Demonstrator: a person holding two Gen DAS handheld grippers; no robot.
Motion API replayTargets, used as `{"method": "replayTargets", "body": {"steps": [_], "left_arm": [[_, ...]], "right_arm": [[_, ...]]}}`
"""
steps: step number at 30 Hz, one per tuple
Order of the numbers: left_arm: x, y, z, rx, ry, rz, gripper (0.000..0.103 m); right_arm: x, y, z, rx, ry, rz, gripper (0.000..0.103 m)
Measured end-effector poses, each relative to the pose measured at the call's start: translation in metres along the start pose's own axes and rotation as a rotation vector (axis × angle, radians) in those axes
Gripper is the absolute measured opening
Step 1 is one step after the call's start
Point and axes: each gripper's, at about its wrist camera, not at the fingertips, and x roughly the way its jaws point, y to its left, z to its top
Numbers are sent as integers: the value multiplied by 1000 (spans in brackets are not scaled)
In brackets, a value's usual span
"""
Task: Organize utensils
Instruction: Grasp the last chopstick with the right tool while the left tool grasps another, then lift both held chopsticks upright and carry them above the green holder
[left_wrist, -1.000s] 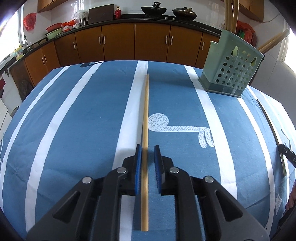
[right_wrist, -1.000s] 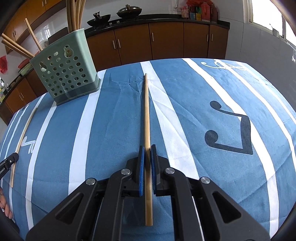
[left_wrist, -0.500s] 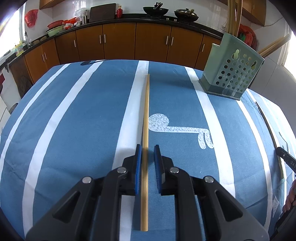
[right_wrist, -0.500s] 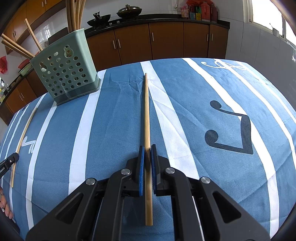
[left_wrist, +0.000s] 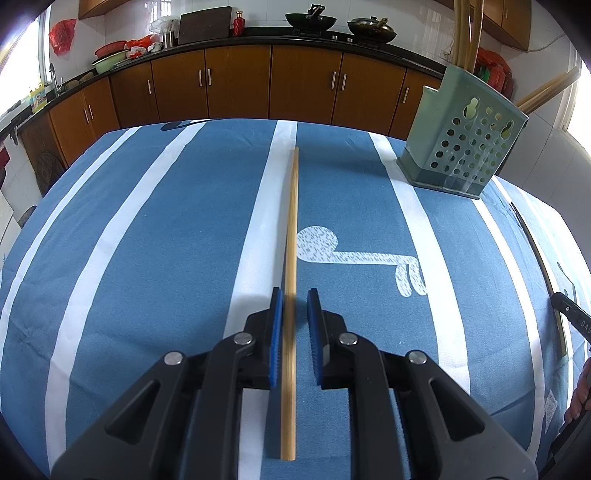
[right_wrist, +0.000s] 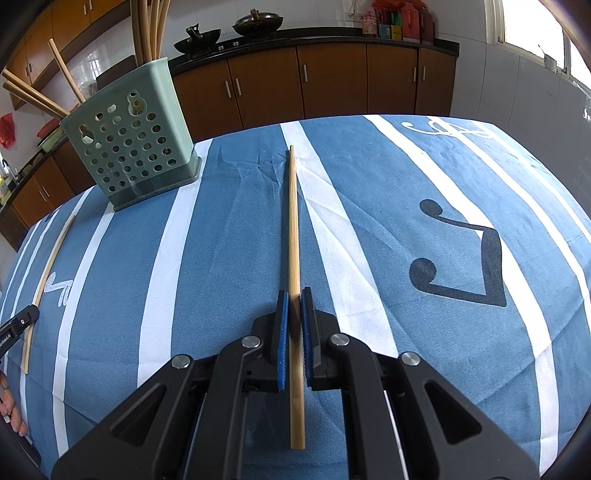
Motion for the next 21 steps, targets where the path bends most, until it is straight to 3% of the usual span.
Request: {"method": "replayTargets", "body": {"steps": [21], "left_arm": [[-13,-4,-18,27,6,-1,13]], "right_arm": [[-9,-1,-10,-42,9,20,8]]}}
